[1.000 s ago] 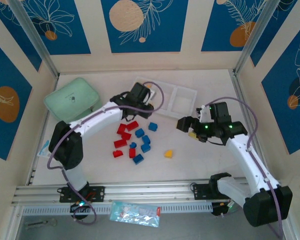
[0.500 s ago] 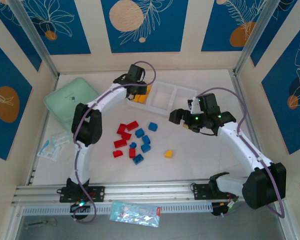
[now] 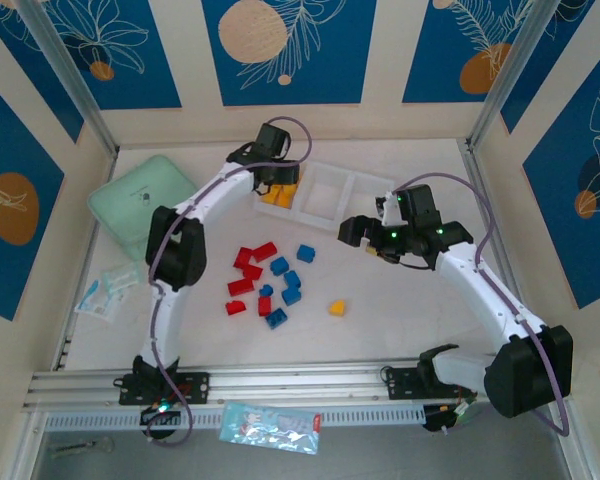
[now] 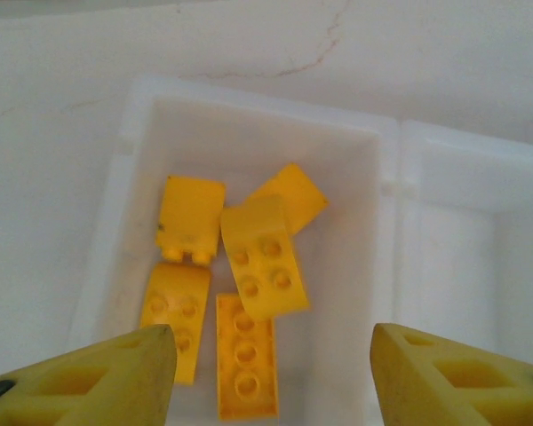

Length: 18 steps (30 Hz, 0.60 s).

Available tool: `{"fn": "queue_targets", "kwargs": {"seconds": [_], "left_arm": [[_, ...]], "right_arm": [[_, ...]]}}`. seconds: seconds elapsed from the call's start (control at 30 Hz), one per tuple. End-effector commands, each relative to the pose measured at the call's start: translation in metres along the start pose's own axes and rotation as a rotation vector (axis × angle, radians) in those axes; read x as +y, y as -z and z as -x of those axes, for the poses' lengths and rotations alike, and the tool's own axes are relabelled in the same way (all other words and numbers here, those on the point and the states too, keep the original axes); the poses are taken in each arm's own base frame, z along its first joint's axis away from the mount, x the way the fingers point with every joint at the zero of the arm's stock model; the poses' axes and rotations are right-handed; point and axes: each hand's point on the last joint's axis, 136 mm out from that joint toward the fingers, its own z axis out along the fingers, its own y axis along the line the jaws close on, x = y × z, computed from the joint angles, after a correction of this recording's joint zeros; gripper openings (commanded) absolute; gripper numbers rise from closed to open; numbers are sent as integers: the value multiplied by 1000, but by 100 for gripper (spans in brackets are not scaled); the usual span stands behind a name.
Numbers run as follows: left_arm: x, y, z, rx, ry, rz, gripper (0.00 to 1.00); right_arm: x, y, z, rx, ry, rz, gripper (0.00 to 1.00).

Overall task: Sort the legos into containers by color
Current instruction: Place the lego in the container, then pick up the lego from the middle-left of the table.

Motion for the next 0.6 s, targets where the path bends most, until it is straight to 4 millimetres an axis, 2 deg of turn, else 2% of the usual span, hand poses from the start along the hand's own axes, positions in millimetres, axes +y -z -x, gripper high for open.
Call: {"fn": "queue_targets", "kwargs": {"seconds": [0.0,0.1,0.37,0.57], "left_arm": [[-23,47,-1,6,44,-118,61],[-42,64,-26,56,61,-217,63],[-65,104,-116,178,120,-235,67],[-99,127,-184,280,102,-250,70]], "right_arm": [[1,9,-6,17,0,-11,99],[-4,10,-16,41,-9,-29,99],[-20,14,-51,120,-38,-86,99],[-32,16,-79,178,-79,-130,99]]}}
